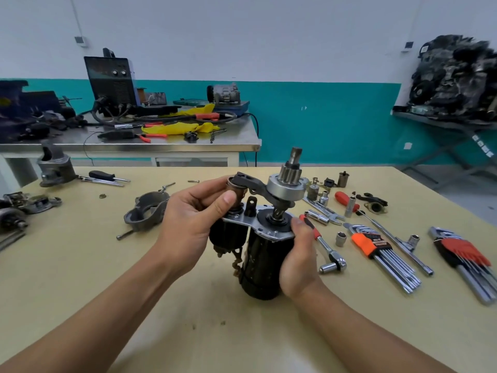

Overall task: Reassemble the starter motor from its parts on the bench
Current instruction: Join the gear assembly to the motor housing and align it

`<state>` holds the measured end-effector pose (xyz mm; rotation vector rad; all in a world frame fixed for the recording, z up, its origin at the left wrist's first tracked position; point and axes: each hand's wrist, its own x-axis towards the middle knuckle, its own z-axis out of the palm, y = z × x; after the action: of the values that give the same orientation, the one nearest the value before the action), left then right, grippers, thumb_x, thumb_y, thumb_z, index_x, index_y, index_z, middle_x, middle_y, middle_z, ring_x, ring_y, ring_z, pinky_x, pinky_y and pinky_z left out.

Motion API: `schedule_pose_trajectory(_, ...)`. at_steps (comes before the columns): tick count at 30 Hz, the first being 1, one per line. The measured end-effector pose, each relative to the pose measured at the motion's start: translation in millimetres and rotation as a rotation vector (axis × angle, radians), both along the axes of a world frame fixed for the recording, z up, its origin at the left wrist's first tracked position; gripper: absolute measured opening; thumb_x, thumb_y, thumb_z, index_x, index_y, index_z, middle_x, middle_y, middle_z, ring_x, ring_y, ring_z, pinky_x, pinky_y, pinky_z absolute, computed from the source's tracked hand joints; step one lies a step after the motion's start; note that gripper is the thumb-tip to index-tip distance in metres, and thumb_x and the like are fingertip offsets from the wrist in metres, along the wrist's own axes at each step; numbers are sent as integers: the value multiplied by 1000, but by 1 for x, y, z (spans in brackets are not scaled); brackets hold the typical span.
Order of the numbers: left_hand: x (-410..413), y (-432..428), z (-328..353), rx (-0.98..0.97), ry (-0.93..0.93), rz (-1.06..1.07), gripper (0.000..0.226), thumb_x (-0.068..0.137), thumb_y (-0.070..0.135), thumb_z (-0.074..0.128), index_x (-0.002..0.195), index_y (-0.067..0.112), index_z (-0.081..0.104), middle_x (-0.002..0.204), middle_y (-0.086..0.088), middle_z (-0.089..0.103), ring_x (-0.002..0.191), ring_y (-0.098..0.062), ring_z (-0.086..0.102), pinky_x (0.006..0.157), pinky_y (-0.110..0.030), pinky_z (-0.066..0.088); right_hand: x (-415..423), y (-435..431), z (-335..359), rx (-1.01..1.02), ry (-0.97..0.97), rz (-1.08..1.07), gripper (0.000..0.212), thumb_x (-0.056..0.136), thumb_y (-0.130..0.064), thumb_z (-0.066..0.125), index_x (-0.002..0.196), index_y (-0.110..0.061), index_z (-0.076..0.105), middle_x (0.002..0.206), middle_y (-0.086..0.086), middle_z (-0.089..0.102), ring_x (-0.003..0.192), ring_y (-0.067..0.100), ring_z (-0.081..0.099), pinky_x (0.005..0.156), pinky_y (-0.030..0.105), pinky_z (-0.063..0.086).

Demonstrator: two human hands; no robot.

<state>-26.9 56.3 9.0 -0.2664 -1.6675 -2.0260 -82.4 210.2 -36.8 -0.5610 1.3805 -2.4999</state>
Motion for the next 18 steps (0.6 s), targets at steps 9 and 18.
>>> schedule_pose_trajectory(9,11,-30,18,-533,-193,-40,34,88,31,72,120,21,73,116,4,75,114,-13,68,104,-44,49,-5,5,2,7,-29,-10,42,77,-41,44,76,-15,78,84,11,70,82,27,64,74,38,52)
schedule_pose_trajectory(18,21,-35,11,-674,-26,-4,17,87,42,70,102,43,76,98,14,78,97,-6,72,80,-16,54,5,4,6,145,189,-64,74,75,-53,48,85,20,43,90,52,41,83,33,46,75,46,35)
